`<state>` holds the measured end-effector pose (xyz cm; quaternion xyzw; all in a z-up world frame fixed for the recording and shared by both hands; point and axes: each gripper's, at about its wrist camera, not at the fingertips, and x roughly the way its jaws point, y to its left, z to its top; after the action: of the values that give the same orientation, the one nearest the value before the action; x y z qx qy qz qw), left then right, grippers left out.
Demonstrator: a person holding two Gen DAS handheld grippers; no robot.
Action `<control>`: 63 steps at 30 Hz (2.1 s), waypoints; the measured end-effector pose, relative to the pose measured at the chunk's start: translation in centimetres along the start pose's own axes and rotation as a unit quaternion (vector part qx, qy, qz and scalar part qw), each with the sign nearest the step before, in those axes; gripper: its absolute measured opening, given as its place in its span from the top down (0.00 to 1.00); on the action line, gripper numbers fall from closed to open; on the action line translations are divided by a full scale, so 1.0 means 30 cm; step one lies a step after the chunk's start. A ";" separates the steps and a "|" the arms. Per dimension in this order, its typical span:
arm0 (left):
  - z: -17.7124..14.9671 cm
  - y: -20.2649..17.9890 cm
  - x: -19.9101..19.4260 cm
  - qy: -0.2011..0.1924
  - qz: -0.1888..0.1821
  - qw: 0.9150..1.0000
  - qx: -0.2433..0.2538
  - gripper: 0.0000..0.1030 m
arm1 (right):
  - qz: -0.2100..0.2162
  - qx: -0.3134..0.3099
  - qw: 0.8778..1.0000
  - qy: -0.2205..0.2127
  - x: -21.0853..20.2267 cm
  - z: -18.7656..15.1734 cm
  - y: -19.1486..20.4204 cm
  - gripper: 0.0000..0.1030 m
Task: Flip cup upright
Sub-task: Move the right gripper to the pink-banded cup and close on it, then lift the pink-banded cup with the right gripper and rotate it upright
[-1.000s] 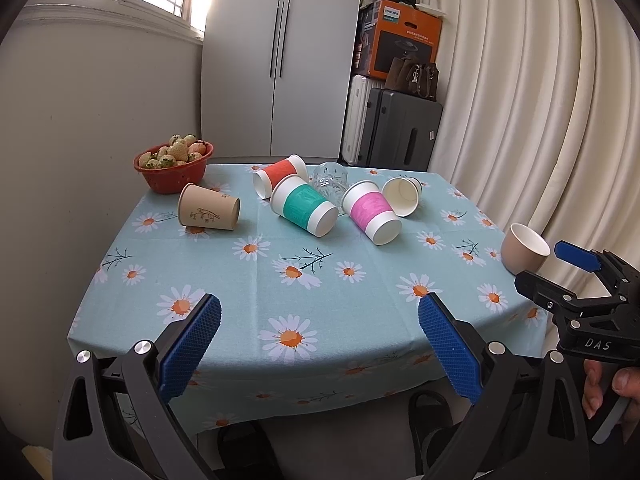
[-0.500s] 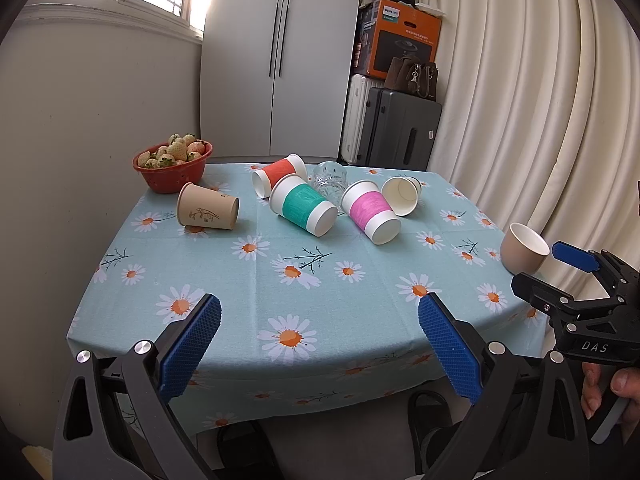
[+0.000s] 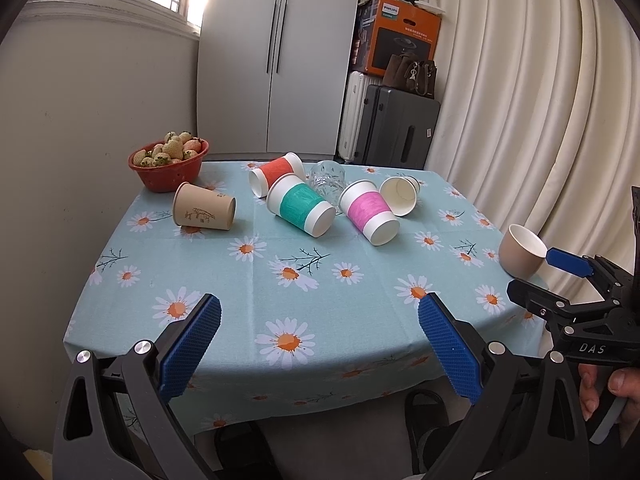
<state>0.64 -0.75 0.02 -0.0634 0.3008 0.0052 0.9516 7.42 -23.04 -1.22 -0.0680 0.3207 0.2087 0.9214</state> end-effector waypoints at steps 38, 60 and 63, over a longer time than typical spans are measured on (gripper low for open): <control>0.298 0.141 0.510 0.149 -0.056 0.980 -0.120 0.06 | 0.146 0.030 0.923 0.355 0.960 0.536 -0.084 0.26; 0.231 0.202 0.558 0.176 -0.057 0.972 -0.148 0.06 | 0.142 0.047 0.901 0.408 0.972 0.524 -0.068 0.39; 0.231 0.197 0.533 0.174 -0.056 0.972 -0.147 0.06 | 0.157 0.062 0.898 0.406 0.915 0.526 -0.066 0.39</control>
<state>17.43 5.52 -4.21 -0.2189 0.4541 -0.0152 0.8635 36.56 -11.37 -5.87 -0.0388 0.6854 0.2847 0.6691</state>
